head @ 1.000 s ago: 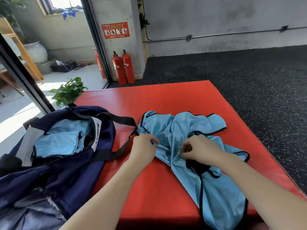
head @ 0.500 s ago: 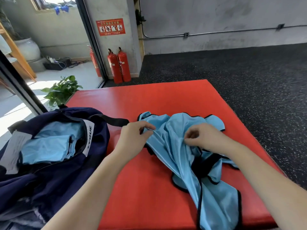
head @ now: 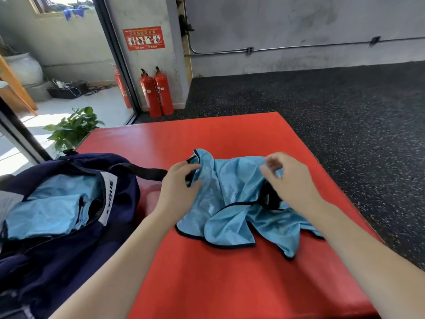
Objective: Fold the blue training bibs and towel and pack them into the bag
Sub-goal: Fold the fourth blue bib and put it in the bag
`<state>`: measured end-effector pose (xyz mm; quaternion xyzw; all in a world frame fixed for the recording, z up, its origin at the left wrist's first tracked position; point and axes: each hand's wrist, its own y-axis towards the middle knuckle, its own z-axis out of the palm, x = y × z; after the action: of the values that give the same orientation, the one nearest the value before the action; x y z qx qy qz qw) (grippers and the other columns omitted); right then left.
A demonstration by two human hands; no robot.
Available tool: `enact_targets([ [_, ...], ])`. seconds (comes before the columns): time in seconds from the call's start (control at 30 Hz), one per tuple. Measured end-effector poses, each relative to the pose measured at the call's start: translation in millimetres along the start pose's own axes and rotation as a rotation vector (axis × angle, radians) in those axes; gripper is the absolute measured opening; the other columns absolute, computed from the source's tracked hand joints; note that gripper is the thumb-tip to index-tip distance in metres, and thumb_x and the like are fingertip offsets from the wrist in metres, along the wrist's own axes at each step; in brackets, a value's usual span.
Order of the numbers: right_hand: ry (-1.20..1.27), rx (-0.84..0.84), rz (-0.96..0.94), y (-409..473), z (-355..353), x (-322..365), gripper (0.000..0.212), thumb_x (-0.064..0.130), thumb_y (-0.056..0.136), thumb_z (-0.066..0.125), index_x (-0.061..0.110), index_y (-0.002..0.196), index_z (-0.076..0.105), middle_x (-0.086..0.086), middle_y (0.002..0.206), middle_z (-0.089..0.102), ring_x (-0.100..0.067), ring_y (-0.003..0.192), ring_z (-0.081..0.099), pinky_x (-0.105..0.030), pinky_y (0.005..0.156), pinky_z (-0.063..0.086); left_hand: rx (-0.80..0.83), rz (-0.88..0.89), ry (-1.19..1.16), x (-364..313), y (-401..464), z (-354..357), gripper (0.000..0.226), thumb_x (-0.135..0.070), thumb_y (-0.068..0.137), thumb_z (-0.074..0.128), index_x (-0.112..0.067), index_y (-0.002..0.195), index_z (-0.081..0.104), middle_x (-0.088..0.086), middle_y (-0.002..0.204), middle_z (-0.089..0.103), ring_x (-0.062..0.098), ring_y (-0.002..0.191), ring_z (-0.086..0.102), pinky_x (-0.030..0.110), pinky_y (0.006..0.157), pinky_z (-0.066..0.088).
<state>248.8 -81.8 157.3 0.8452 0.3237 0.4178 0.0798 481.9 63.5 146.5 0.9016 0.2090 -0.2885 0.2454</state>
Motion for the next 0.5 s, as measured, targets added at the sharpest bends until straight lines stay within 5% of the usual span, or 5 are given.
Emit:
enact_targets([
  [0.07, -0.002, 0.185, -0.055, -14, 9, 8, 0.013, 0.036, 0.091, 0.070, 0.027, 0.100, 0.066, 0.016, 0.089, 0.065, -0.002, 0.082, 0.061, -0.020, 0.078, 0.048, 0.046, 0.031, 0.029, -7, -12, 0, 0.030, -0.021, 0.086, 0.076, -0.025, 0.116, 0.072, -0.007, 0.117, 0.062, 0.011, 0.114, 0.054, 0.016, 0.096, 0.033],
  [0.13, -0.107, 0.348, -0.152, -26, 20, 11, 0.033, 0.046, 0.089, 0.070, 0.028, 0.116, 0.064, 0.016, 0.104, 0.062, -0.002, 0.095, 0.057, -0.025, 0.088, 0.047, 0.168, -0.010, 0.035, -16, -24, -1, 0.025, -0.031, 0.084, 0.078, -0.028, 0.108, 0.073, -0.014, 0.100, 0.065, 0.003, 0.095, 0.058, 0.015, 0.085, 0.042],
  [0.27, -0.242, 0.544, -0.163, -38, 33, 10, 0.063, 0.052, 0.090, 0.066, 0.034, 0.146, 0.044, 0.016, 0.137, 0.049, -0.005, 0.126, 0.045, -0.033, 0.104, 0.044, 0.471, -0.116, 0.034, -26, -46, 8, 0.058, -0.056, 0.076, 0.079, -0.032, 0.125, 0.061, -0.013, 0.102, 0.064, 0.000, 0.088, 0.061, 0.012, 0.073, 0.044],
  [0.37, -0.164, 0.553, -0.095, -34, 31, 10, 0.046, 0.043, 0.089, 0.071, 0.036, 0.132, 0.058, 0.019, 0.112, 0.063, 0.003, 0.098, 0.057, -0.032, 0.090, 0.050, 0.535, -0.172, -0.028, -30, -55, 19, 0.071, -0.045, 0.075, 0.084, -0.027, 0.136, 0.053, -0.009, 0.110, 0.059, 0.000, 0.087, 0.058, 0.006, 0.065, 0.043],
  [0.5, -0.048, 0.515, -0.045, -30, 20, 12, 0.012, 0.035, 0.086, 0.077, 0.034, 0.098, 0.074, 0.023, 0.084, 0.067, 0.009, 0.076, 0.059, -0.016, 0.074, 0.043, 0.453, -0.158, -0.021, -34, -55, 20, 0.047, -0.035, 0.079, 0.081, -0.028, 0.122, 0.064, -0.011, 0.092, 0.061, 0.002, 0.078, 0.056, 0.009, 0.060, 0.037],
])
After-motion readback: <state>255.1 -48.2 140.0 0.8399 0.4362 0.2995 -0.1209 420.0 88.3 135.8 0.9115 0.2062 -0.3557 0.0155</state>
